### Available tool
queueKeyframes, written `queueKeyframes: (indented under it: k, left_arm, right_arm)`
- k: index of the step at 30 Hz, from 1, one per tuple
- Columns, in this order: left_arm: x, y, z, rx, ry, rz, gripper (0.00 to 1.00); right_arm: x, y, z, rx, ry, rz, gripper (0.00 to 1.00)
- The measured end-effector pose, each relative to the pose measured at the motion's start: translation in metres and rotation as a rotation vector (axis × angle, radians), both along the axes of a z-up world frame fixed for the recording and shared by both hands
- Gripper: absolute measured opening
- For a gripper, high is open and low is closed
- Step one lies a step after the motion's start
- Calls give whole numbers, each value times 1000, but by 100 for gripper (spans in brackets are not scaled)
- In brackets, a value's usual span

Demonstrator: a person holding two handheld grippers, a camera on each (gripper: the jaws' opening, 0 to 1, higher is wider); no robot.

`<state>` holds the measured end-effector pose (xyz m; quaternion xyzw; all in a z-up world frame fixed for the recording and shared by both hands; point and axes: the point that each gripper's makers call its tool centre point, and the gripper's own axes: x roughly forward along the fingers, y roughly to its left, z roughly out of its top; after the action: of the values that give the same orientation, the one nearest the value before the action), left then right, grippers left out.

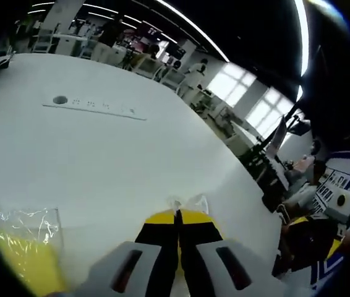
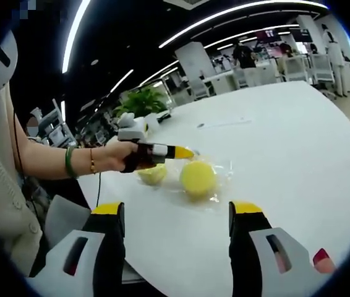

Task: Compare the silicone blocks by pressing each to a similar depth, holding the contact briefly, and releasing to observe deformation and rebound differences across the visible hardness samples.

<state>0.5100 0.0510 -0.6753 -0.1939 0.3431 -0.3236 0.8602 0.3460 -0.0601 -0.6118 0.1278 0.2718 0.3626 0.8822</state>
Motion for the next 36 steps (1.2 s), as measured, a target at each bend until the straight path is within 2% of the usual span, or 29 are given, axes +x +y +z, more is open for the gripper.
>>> queueKeyframes:
  k: [8, 19, 28, 36]
  left_arm:
    - [-20, -6, 17, 22, -37, -54, 0]
    - [-47, -11, 50, 5, -101, -125, 0]
    - [-67, -9, 67, 65, -170, -190, 0]
    - [-78, -3, 82, 80, -198, -211, 0]
  right_arm:
    - [-5, 1, 11, -7, -28, 5, 63]
    - [-13, 5, 26, -19, -66, 23, 62]
    - [-18, 10, 40, -30, -103, 41, 62]
    - [-23, 15, 47, -42, -125, 55, 62]
